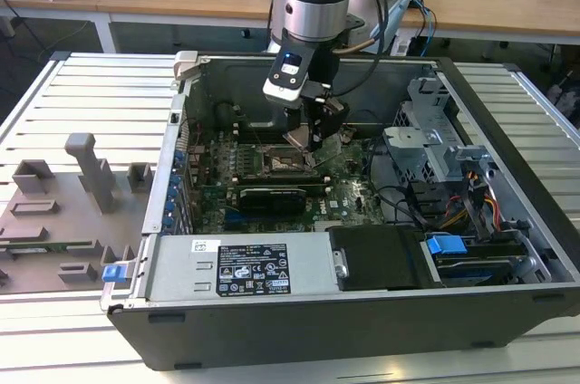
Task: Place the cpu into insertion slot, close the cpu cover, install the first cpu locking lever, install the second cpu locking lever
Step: 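Place the cpu into insertion slot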
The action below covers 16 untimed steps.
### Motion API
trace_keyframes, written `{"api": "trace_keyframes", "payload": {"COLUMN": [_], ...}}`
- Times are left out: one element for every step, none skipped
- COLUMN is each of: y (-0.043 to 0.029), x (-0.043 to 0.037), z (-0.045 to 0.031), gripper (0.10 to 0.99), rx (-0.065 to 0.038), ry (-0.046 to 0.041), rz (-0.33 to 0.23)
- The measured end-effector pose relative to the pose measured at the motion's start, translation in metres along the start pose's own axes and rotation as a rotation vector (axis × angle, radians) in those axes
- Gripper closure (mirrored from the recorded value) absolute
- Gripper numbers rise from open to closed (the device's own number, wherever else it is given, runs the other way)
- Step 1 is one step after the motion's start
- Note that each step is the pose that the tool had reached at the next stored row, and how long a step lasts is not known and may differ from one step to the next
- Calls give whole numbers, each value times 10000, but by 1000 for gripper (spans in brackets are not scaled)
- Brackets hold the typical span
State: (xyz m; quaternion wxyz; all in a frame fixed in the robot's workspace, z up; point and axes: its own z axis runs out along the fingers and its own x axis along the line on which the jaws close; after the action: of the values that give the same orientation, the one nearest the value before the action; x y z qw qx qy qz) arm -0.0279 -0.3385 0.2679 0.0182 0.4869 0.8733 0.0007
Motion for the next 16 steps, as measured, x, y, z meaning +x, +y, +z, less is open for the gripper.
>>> {"api": "trace_keyframes", "payload": {"y": [0,0,0,0,0,0,0,0,0,0,0,0,0,0,0,0], "x": [0,0,0,0,0,0,0,0,0,0,0,0,0,0,0,0], "z": [0,0,1,1,1,1,1,1,1,1,2,2,2,2,2,2], "gripper": [541,541,541,541,541,541,541,541,541,541,541,541,541,541,541,541], "rx": [6,13,20,24,28,32,39,43,46,52,58,61,65,68,71,75], "ry": [-7,-15,-23,-27,-30,-36,-43,-47,-50,-56,-63,-66,-71,-74,-77,-82], "rz": [87,200,318,376,429,508,625,697,742,841,950,1000,1049,1109,1158,1223]}}
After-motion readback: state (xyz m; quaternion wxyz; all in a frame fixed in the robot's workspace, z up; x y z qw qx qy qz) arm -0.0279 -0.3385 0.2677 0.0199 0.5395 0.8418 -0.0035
